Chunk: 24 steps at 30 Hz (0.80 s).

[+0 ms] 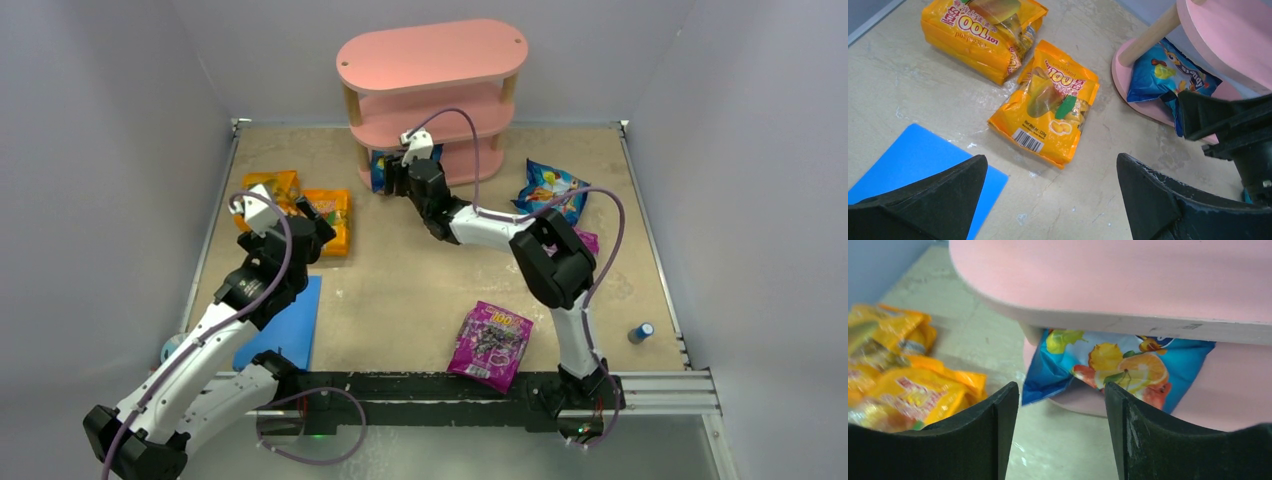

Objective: Place and organize the candy bags onto the shelf

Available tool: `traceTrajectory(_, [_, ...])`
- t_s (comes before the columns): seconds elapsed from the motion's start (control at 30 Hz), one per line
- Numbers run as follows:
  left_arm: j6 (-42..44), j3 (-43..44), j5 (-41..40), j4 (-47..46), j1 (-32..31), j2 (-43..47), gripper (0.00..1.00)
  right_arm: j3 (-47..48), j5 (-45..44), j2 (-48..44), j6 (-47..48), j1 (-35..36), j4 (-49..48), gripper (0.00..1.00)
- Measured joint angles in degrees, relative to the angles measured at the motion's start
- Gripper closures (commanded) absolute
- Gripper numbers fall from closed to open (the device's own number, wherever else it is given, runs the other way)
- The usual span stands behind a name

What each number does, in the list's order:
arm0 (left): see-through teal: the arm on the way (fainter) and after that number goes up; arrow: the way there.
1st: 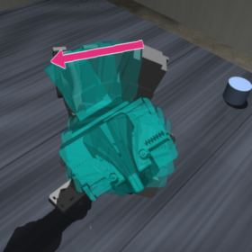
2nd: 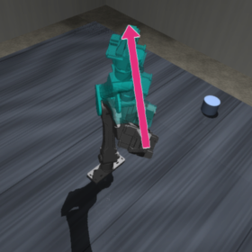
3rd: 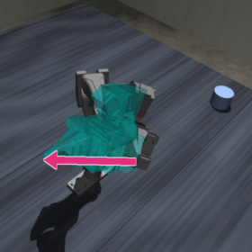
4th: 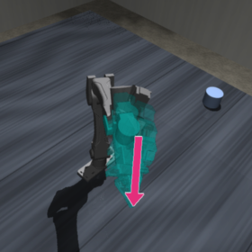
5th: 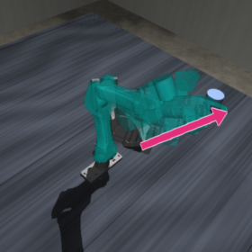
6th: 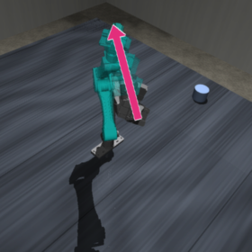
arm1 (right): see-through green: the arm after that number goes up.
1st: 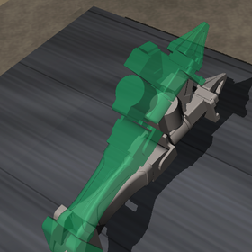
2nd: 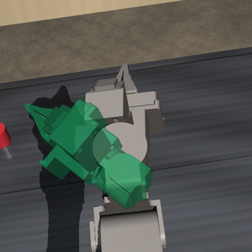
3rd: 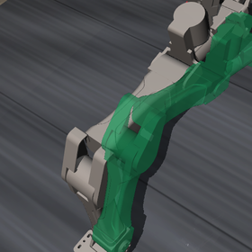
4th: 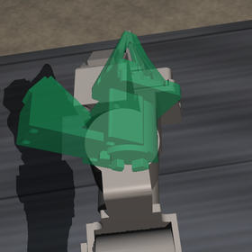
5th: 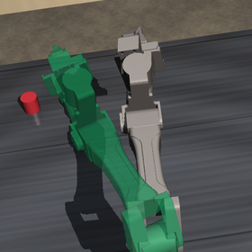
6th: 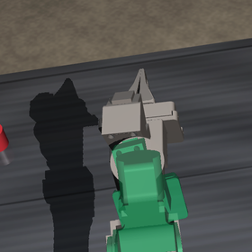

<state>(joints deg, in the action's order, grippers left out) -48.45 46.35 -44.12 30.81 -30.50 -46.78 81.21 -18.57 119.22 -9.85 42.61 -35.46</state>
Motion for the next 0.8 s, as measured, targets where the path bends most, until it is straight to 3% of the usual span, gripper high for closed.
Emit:
traceTrajectory(0.27, [0.00,-1.27,1.70,-0.83,0.00,1.14,0.01,11.15,-6.32,7.28,-14.71,-0.11,2.80,0.30])
traceTrajectory(0.6, [0.00,-1.68,2.23,-1.20,0.00,3.91,0.01,16.20,-11.74,15.52,-15.37,-0.79,3.28,0.30])
traceTrajectory(0.8, [0.00,-2.21,2.38,-1.18,0.00,3.91,0.01,20.17,-9.07,17.00,-15.02,-1.27,8.50,0.30])
